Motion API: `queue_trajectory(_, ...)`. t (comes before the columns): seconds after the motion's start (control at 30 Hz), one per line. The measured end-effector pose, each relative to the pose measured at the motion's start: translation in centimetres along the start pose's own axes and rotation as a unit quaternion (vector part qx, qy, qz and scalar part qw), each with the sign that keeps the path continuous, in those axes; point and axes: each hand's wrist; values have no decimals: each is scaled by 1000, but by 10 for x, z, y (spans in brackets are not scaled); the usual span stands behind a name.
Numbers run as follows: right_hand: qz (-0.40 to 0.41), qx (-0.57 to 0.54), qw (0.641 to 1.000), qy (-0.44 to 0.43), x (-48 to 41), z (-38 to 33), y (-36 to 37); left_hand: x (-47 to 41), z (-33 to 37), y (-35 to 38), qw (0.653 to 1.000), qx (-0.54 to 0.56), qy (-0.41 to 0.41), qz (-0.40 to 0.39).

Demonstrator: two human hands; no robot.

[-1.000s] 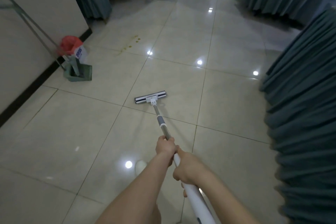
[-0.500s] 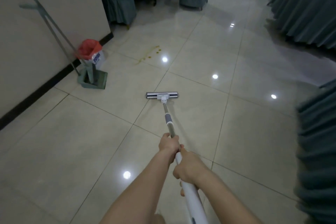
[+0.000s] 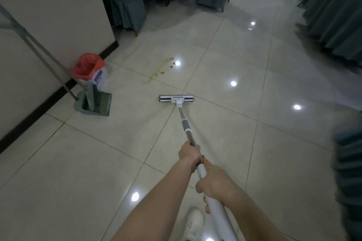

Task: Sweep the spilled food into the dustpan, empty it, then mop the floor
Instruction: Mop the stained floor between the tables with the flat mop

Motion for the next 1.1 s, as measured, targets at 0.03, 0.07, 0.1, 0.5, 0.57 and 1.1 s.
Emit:
queue_trajectory(0.03, 1, 29, 1000, -6, -12, -11, -9, -15, 12, 0, 1000, -7, 0, 0)
queue_trajectory(0.07, 3, 52, 999, -10, -25, -22, -19, -29, 24, -1, 1000, -13, 0, -1)
queue_trajectory(0.1, 4, 59, 998, -10, -38, -33, -29, -42, 38, -1, 1000, -17, -1, 0)
queue_trajectory(0.5, 1, -7, 1000, -10, -177, -193, -184, -219, 238, 1, 997, -78, -2, 12)
queue_trajectory(0.57, 0, -12, 1000, -11, -192, -222, -205, -244, 267, -4, 995, -95, 2, 15)
queue_trajectory(1.1, 22, 91, 996, 13, -395, -511, -335, -508, 519, -97, 994, -105, 10, -36)
Point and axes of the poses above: each hand's wrist, its own x-axis away from the middle knuckle, its own y-axis out of the palm, z = x × y, and after that the axes turned 9 degrees about -z, right-handed
